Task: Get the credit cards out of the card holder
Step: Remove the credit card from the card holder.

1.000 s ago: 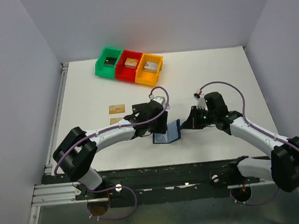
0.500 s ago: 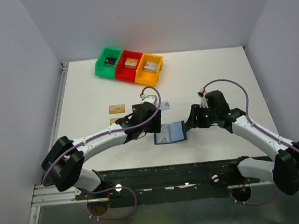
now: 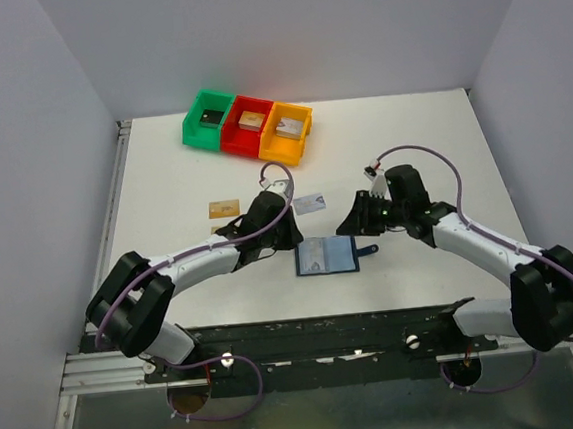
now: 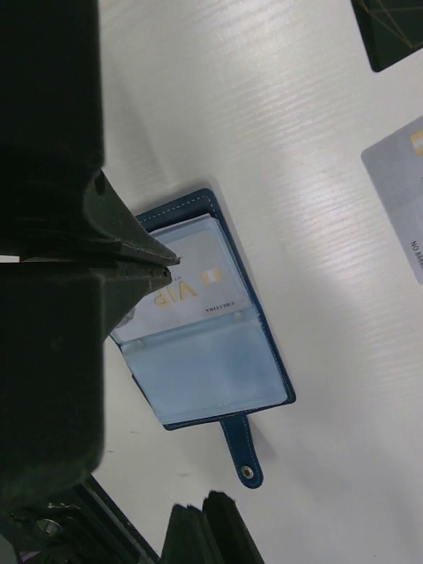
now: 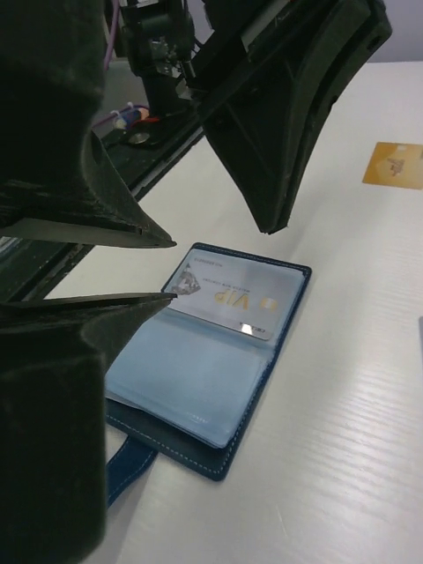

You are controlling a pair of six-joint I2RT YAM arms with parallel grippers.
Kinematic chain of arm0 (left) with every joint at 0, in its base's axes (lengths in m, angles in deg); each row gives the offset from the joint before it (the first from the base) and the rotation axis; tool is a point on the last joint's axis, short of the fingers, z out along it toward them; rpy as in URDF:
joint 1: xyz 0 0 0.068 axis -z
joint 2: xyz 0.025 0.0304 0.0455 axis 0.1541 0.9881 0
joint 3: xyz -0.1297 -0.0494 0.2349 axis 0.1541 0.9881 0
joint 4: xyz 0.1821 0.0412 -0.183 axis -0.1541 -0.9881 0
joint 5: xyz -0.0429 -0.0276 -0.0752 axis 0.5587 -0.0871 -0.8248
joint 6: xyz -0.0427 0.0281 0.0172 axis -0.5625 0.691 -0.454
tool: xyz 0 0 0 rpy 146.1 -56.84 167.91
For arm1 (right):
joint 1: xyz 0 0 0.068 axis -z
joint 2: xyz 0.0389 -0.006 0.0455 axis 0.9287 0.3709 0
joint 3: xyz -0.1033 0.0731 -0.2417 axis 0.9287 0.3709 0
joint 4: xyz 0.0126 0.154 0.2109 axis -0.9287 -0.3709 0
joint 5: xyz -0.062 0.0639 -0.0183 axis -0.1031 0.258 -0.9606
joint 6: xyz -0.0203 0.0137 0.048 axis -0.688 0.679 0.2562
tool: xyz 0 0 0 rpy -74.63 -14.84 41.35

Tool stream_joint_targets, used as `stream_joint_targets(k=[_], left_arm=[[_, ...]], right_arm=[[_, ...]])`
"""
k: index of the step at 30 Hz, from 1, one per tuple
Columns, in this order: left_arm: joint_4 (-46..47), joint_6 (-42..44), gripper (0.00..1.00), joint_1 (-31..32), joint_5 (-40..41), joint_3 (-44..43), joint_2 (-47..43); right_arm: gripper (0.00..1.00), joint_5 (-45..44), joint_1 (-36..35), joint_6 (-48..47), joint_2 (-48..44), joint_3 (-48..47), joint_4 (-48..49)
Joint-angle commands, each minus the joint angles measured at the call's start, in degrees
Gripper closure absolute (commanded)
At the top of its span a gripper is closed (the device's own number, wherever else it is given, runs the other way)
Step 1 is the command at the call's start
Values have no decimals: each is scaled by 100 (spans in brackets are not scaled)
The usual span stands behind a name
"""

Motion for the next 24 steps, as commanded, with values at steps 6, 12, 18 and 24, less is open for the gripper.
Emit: stream_joint_targets(k=[6, 12, 18, 24], left_arm=[[470, -81, 90, 2, -431, -110, 269], [382, -107, 96, 11, -396, -84, 639], [320, -116, 98, 11, -317, 4, 762], [250, -80, 100, 11, -299, -5, 867]], right_arm=[[66, 679, -220, 522, 1011, 59, 1058], [67, 995, -308, 672, 1600, -20, 1306], [67, 952, -483, 698, 2031, -178, 1271], [66, 820, -545, 690, 2400, -214, 1236]])
